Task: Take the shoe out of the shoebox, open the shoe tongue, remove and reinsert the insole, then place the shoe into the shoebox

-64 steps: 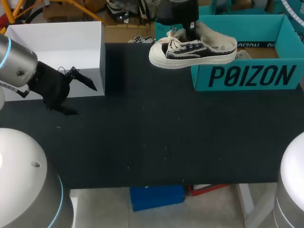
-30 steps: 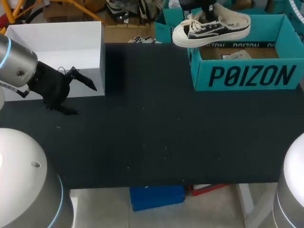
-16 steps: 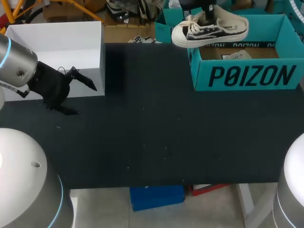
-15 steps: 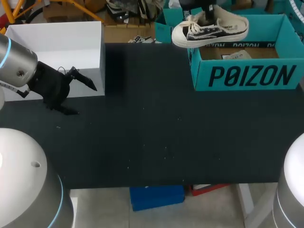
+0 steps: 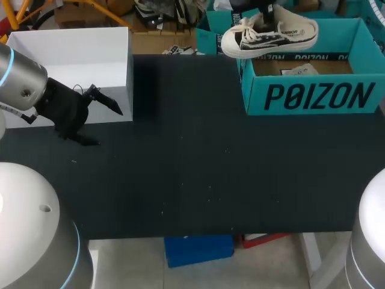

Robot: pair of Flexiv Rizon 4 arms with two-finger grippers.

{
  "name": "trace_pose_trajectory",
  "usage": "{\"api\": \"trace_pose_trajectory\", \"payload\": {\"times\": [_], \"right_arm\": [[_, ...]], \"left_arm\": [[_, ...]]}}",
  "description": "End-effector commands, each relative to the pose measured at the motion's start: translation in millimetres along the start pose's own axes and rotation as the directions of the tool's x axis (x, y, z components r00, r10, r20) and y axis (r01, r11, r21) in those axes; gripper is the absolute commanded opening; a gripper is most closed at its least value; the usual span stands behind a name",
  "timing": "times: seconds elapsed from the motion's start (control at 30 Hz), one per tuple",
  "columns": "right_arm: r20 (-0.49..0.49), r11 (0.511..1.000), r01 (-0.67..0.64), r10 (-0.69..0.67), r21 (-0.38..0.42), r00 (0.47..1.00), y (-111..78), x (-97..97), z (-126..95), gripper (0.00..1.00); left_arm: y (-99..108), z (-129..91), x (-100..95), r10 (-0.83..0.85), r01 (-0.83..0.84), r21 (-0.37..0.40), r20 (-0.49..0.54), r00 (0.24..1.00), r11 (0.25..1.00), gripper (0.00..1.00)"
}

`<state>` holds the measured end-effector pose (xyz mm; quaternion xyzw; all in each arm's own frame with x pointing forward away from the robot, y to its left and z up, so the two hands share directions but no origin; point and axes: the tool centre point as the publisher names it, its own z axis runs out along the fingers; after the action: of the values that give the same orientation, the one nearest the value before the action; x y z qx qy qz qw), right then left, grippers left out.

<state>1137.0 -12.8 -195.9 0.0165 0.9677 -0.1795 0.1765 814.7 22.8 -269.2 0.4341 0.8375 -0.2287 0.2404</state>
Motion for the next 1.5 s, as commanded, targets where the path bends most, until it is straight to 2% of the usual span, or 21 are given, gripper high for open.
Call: {"api": "trace_pose_trajectory", "payload": {"times": [0.03, 0.47, 0.7, 1.5], "right_arm": [[-0.011, 1.0, 0.012, -0.013, -0.027, 1.0, -13.5, -9.2, 10.5, 0.0], [-0.052, 0.995, 0.043, -0.048, -0.095, 0.998, -60.9, -42.9, 37.8, 0.0], [-0.081, 0.988, 0.074, -0.085, -0.132, 0.993, -80.5, -53.8, 56.0, 0.0], [-0.133, 0.987, 0.096, -0.113, -0.131, 0.985, -87.4, -51.8, 131.1, 0.0]], "left_arm": [[-0.6, -0.7, 0.7, 0.002, -0.002, -0.002, -0.001, 1.0, 1.0, 1.0], [-0.6, -0.7, 0.7, 0.002, -0.002, -0.002, -0.001, 1.0, 1.0, 1.0], [-0.6, -0.7, 0.7, 0.002, -0.002, -0.002, -0.001, 1.0, 1.0, 1.0], [-0.6, -0.7, 0.7, 0.002, -0.002, -0.002, -0.001, 1.0, 1.0, 1.0]]}}
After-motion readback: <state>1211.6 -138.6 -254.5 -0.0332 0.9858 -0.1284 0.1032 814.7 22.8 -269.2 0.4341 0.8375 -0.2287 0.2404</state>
